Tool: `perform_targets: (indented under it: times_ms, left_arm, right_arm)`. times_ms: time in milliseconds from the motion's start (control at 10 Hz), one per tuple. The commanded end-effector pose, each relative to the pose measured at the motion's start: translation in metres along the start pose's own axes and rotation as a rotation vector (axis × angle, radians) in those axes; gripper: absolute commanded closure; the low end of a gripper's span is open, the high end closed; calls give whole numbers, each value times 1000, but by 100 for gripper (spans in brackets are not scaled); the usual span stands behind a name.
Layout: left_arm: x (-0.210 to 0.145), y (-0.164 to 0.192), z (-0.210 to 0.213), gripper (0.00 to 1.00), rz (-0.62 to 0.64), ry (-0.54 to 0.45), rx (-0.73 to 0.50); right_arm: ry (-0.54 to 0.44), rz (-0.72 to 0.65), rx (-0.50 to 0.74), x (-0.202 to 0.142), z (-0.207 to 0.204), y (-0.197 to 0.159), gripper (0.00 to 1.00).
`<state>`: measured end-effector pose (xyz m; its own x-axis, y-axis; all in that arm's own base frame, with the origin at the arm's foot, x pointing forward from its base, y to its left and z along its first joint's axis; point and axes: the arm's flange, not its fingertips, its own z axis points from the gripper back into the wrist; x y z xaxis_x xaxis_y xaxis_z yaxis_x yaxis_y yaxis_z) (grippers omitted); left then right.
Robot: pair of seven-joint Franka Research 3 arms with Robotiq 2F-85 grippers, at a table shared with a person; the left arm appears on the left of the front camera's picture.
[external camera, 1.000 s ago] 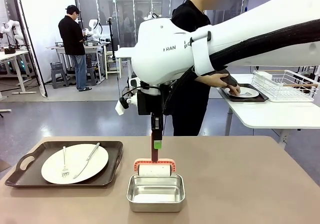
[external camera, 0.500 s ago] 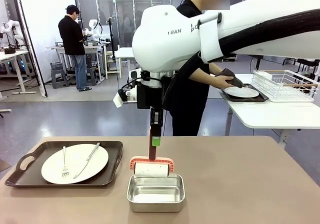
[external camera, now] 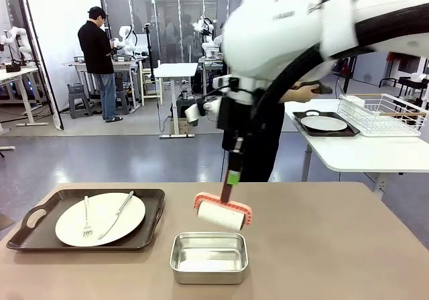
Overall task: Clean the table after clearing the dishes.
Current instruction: When the left (or right) Handle tray is removed, use the left hand (or right hand) to clean the left (or right) side of the table with the Lint Roller.
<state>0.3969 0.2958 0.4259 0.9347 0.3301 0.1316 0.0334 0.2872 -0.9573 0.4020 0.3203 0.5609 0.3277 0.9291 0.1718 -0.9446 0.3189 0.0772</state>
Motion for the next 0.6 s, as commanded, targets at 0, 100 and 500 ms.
perform_targets:
  times_ms: [0, 100, 500]
  left_arm:
    - [-3, -1, 3, 0, -9, 9, -7]
    - [-3, -1, 3, 0, -9, 9, -7]
    - [-3, -1, 3, 0, -9, 9, -7]
  right_arm:
    - [-149, -241, -49, -56, -11, 1, 100]
    - [-221, -342, -45, -81, -14, -9, 100]
    - [-420, -640, -24, -137, -23, -48, 100]
